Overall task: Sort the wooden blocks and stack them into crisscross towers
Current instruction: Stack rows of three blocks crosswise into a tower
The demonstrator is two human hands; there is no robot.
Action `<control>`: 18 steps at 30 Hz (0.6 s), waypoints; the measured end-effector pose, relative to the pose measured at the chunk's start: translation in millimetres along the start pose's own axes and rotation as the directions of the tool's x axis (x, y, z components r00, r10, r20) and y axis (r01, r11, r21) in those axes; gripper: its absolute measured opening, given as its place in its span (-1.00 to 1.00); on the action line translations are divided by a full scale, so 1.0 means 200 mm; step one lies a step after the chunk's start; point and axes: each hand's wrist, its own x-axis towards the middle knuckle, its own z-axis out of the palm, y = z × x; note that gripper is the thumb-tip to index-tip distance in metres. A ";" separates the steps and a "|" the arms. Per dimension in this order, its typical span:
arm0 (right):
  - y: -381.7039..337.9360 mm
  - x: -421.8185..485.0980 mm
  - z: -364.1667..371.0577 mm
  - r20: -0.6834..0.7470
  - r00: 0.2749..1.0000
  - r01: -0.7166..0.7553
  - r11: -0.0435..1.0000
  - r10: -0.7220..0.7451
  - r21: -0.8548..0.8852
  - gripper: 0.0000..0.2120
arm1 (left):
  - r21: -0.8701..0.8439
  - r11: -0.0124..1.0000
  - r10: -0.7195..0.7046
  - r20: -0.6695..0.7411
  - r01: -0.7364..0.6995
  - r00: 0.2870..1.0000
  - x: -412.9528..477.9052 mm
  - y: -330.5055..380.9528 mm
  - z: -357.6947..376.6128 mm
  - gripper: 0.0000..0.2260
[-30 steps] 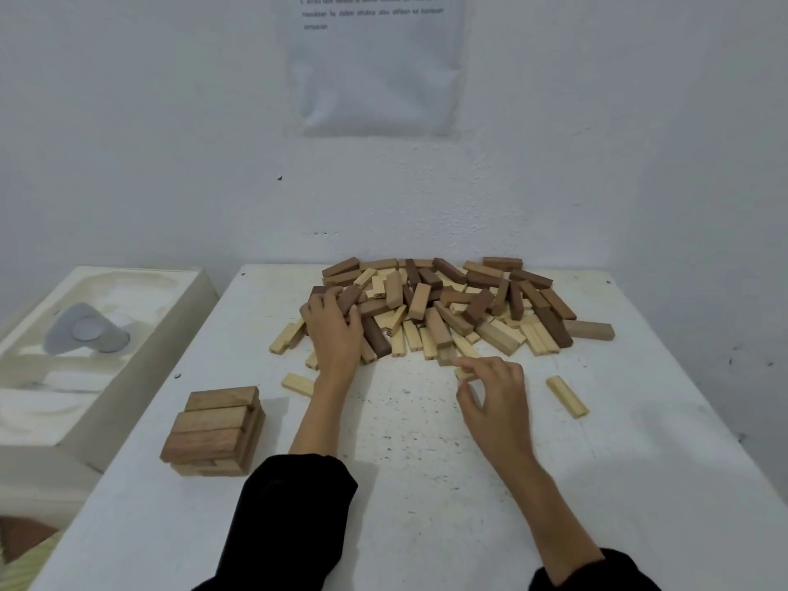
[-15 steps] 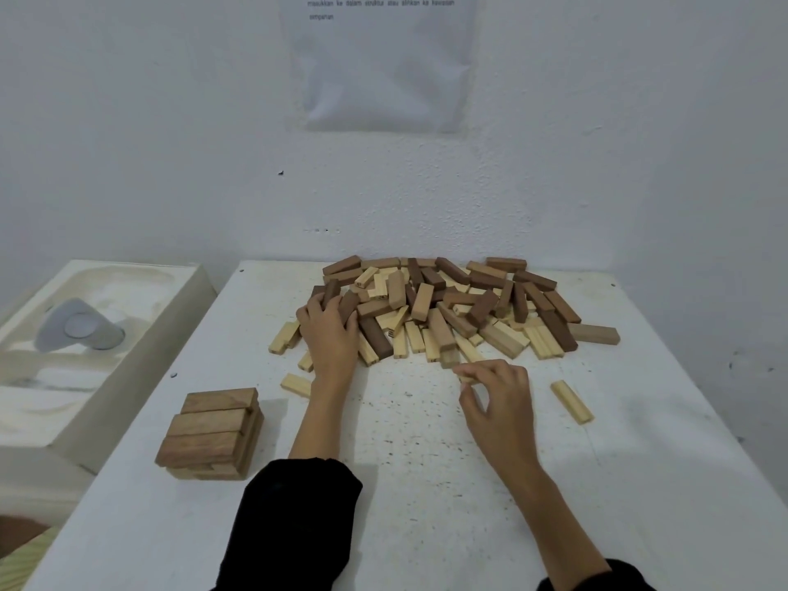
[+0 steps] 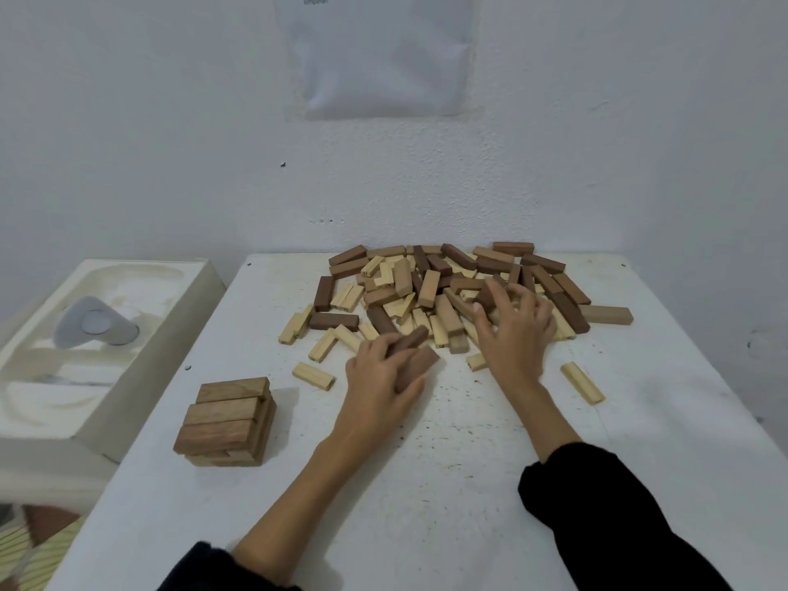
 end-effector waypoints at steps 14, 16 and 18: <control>0.02 -0.01 -0.02 -0.073 0.997 0.027 0.938 -0.002 0.346 -0.85 | 0.004 1.000 -0.016 0.091 0.016 0.996 -0.19 0.06 -0.03 -0.76; 0.01 -0.04 -0.05 -0.161 0.986 0.104 0.920 -0.045 0.378 -0.86 | -0.064 0.995 -0.071 0.092 0.077 0.993 -0.19 0.06 -0.05 -0.78; 0.00 -0.09 -0.09 -0.228 0.970 0.172 0.906 -0.087 0.387 -0.84 | -0.121 0.983 -0.126 0.109 0.139 0.986 -0.20 0.06 -0.07 -0.73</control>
